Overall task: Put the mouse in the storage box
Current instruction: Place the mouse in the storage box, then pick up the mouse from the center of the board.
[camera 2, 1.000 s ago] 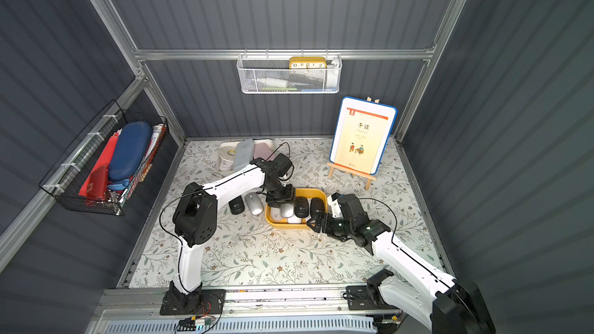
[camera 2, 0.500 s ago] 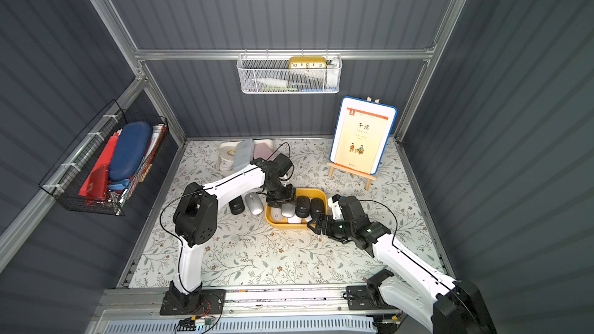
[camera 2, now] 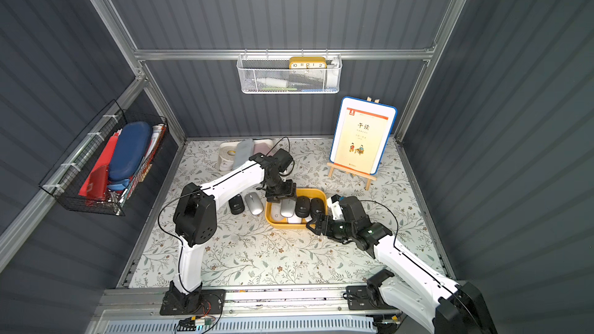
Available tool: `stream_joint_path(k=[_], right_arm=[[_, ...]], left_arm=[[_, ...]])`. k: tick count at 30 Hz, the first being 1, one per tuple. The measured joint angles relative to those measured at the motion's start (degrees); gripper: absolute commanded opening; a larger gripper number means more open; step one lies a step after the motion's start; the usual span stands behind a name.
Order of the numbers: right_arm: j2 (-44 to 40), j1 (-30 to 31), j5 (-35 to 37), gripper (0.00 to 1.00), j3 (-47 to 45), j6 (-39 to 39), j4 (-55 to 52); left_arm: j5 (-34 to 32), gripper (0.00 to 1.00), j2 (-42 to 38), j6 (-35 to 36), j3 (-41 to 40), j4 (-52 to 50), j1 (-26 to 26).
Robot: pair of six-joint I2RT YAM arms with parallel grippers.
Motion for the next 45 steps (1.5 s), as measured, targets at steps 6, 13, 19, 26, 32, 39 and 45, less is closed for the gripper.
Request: stream_joint_path(k=[6,13,19,26,32,39,45], right_arm=[[0.2,1.5,-0.1,0.84,0.2,0.5,0.2],[3.6,4.4,0.2,0.84,4.2,0.3,0.2],[5.6,5.3,0.2,0.84,5.8,-0.3,1.5],[6.1,6.1,0.8,0.87,5.5,-0.3,2.7],[9.3,8.6,0.6,0.87,3.9,2.3,7.9],[17.9,17.0,1.7,0.87,6.1,5.4,15.9],[21.7,20.3,2.8,0.87,10.8,5.6,17.9]], left_arm=[[-4.5,0.74,-4.1,-1.6,0.5,-3.2,0.1],[-6.0,0.74,-19.2,-3.1,-8.7,-2.3,12.0],[-3.4,0.75,-22.0,-1.7,-22.4,1.3,27.0],[-1.2,0.79,-17.2,1.4,-27.4,3.3,26.4],[-3.6,0.78,-16.6,2.0,-27.7,3.6,26.4],[-5.3,0.78,-14.2,2.1,-27.7,4.3,26.4],[-5.7,0.78,-12.5,2.9,-27.7,5.3,26.4]])
